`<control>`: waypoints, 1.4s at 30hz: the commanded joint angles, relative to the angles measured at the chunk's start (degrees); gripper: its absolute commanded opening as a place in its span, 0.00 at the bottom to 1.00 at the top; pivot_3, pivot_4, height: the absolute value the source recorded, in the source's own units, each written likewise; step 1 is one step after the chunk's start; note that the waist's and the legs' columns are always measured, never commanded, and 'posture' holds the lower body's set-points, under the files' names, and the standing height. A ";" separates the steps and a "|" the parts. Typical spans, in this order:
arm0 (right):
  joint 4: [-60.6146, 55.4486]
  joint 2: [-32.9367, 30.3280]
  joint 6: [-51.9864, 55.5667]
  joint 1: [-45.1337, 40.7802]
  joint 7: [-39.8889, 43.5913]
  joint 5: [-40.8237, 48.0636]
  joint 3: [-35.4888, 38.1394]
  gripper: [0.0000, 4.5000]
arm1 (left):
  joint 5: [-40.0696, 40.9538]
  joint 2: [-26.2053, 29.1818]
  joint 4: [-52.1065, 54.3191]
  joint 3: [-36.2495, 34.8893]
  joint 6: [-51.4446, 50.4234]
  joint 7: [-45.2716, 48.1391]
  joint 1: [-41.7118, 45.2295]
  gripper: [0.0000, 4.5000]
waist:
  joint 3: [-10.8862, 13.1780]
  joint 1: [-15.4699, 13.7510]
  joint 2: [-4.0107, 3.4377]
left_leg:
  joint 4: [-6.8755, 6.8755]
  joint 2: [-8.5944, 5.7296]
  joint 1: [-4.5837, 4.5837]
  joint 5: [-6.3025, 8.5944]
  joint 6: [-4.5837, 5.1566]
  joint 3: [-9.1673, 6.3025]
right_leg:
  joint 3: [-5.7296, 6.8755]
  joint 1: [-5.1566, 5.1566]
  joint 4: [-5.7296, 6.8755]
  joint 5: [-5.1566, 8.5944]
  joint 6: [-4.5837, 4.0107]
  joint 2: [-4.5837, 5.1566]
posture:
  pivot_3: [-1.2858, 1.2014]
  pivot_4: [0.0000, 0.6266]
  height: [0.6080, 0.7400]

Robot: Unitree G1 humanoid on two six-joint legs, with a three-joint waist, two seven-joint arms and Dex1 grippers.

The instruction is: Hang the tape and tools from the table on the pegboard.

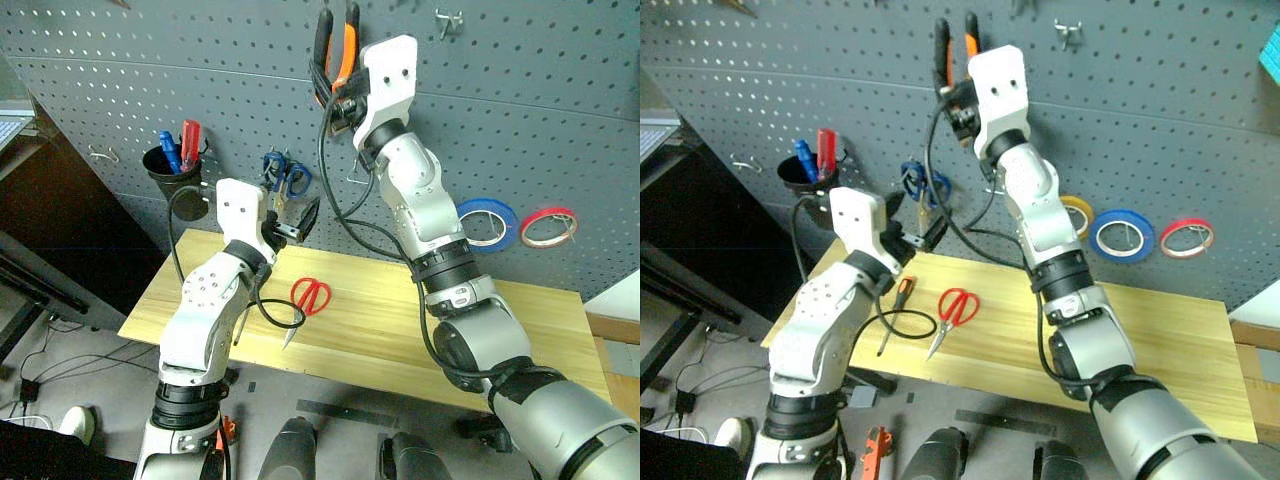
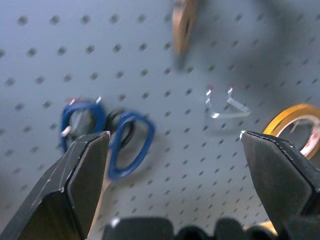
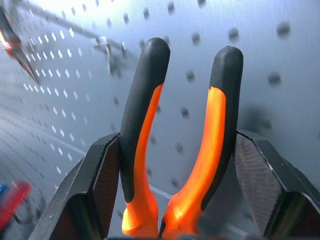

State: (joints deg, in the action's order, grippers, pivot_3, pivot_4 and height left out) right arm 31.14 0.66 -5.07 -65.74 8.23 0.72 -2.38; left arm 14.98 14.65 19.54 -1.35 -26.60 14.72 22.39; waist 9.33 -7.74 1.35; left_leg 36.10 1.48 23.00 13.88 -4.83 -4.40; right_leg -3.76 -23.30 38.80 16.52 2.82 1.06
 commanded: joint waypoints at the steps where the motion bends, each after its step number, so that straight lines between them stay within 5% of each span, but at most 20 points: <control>1: -1.90 -1.16 -3.24 1.29 -1.15 -3.44 -1.67 0.64 | -0.41 -1.16 0.72 2.01 0.75 0.47 0.89 1.00 | 0.00 0.03 0.00 | 0.00 0.01 -0.02 0.00 0.00 0.00 | 0.00 0.00 0.04 0.01 -0.02 -0.01 | 0.65 0.18 1.00; 30: 1.35 -1.95 9.27 10.71 -1.91 -8.09 -3.58 0.64 | -0.72 -1.27 -0.57 2.58 0.28 0.78 2.58 1.00 | -0.05 0.22 0.02 | 0.06 0.03 -0.28 -0.04 0.20 0.00 | -0.03 0.14 0.26 0.01 -0.08 -0.06 | 0.64 0.19 1.00; 35: -0.62 -2.23 10.50 11.06 -0.71 -7.33 -3.24 1.00 | -0.81 -1.66 -1.30 2.46 0.99 0.59 3.44 1.00 | -0.11 0.27 0.06 | 0.06 0.02 -0.34 -0.19 0.30 -0.02 | -0.01 0.21 0.29 -0.10 -0.17 -0.07 | 0.63 0.19 1.00; 42: -5.06 -2.94 12.11 13.24 0.49 -7.44 -3.95 1.00 | -0.92 -1.95 -2.64 2.63 2.08 0.98 3.16 1.00 | -0.11 0.40 0.06 | 0.05 0.03 -0.33 -0.39 0.31 -0.06 | 0.01 0.21 0.28 -0.27 -0.20 -0.11 | 0.62 0.17 1.00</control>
State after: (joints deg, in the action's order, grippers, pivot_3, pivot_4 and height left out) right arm 29.48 -1.85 6.96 -52.20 8.38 -7.24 -6.80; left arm 14.39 13.04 15.87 1.77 -25.92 15.58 24.51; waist 9.23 -7.34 1.41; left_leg 36.14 1.51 22.70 13.50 -4.53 -4.46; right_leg -3.75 -23.12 39.09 16.24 2.62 0.95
